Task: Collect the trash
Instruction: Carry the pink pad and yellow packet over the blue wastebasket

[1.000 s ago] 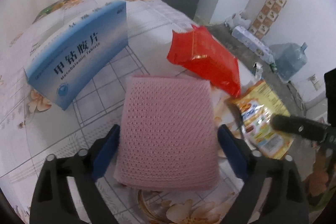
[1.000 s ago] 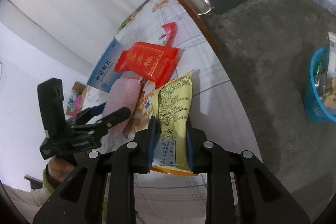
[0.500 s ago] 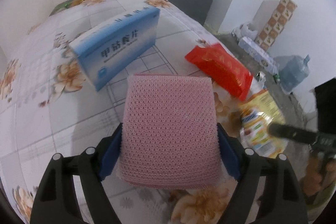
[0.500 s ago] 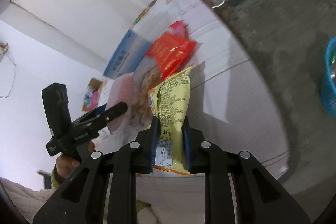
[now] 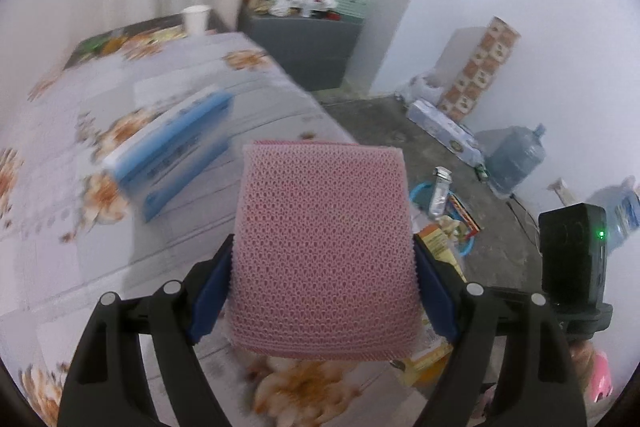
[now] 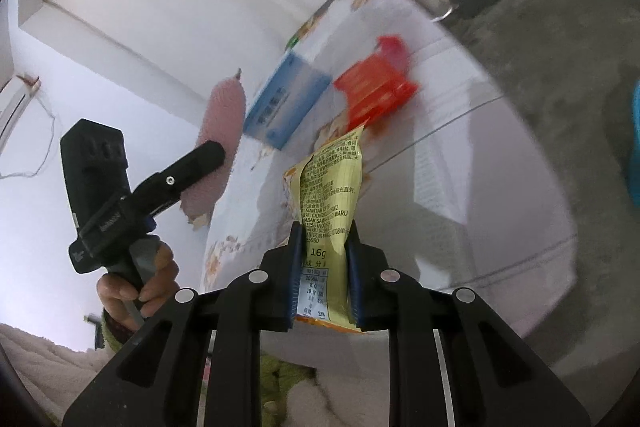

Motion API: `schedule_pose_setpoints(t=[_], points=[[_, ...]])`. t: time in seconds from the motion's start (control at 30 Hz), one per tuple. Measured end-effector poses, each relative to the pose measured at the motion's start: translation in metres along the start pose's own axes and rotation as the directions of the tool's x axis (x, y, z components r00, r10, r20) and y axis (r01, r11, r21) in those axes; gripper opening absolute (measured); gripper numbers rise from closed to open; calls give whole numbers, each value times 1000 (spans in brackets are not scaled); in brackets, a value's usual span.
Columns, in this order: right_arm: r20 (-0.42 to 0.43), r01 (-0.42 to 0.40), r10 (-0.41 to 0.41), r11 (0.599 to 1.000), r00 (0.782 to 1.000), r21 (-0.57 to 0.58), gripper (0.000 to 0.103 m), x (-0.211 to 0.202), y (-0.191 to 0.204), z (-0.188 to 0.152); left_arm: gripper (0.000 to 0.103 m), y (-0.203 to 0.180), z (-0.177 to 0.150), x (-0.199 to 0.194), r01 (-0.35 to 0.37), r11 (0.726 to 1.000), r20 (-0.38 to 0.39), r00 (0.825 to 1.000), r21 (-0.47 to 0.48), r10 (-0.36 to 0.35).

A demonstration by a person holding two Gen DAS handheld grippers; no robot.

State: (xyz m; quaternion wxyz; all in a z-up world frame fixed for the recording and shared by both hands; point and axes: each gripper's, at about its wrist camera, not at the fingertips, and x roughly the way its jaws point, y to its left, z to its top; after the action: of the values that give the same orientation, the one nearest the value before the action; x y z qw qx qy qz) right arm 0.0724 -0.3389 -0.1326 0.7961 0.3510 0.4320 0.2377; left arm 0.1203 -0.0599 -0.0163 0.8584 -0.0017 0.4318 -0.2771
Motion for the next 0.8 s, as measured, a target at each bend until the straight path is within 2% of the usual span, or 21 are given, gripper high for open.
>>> schedule_pose_setpoints(t=[0.1, 0.2, 0.27, 0.37, 0.4, 0.43, 0.5, 0.6, 0.63, 0.73, 0.8], points=[[76, 22, -26, 999, 997, 44, 19, -25, -18, 0, 80, -32, 19, 13, 55, 996, -21, 998, 64, -54], [178, 54, -76, 991, 981, 124, 19, -63, -47, -1, 80, -72, 38, 33, 115, 984, -54, 993, 135, -108], [245, 102, -150, 975, 958, 197, 19, -91, -73, -6, 81, -102, 49, 49, 163, 970, -82, 985, 182, -150], [301, 194, -288, 932, 909, 305, 19, -128, -106, -14, 81, -150, 65, 85, 231, 946, -155, 968, 229, -198], [320, 217, -341, 905, 884, 366, 19, -145, -125, -20, 81, -166, 70, 102, 259, 938, -196, 956, 231, -216], [332, 216, -363, 888, 871, 407, 19, -155, -137, -24, 81, -176, 74, 115, 276, 934, -224, 948, 228, -226], [348, 209, -404, 852, 846, 481, 19, -173, -160, -31, 81, -208, 80, 155, 316, 924, -308, 920, 217, -243], [351, 218, -471, 796, 810, 565, 19, -185, -190, -42, 81, -244, 83, 211, 331, 920, -407, 886, 212, -225], [351, 212, -482, 781, 803, 588, 19, -191, -202, -48, 81, -254, 83, 231, 328, 921, -435, 875, 208, -213], [348, 208, -510, 749, 786, 629, 17, -191, -227, -51, 81, -273, 83, 276, 312, 929, -482, 857, 202, -183], [338, 201, -518, 731, 785, 652, 15, -189, -251, -42, 81, -286, 81, 311, 290, 934, -509, 848, 209, -149]])
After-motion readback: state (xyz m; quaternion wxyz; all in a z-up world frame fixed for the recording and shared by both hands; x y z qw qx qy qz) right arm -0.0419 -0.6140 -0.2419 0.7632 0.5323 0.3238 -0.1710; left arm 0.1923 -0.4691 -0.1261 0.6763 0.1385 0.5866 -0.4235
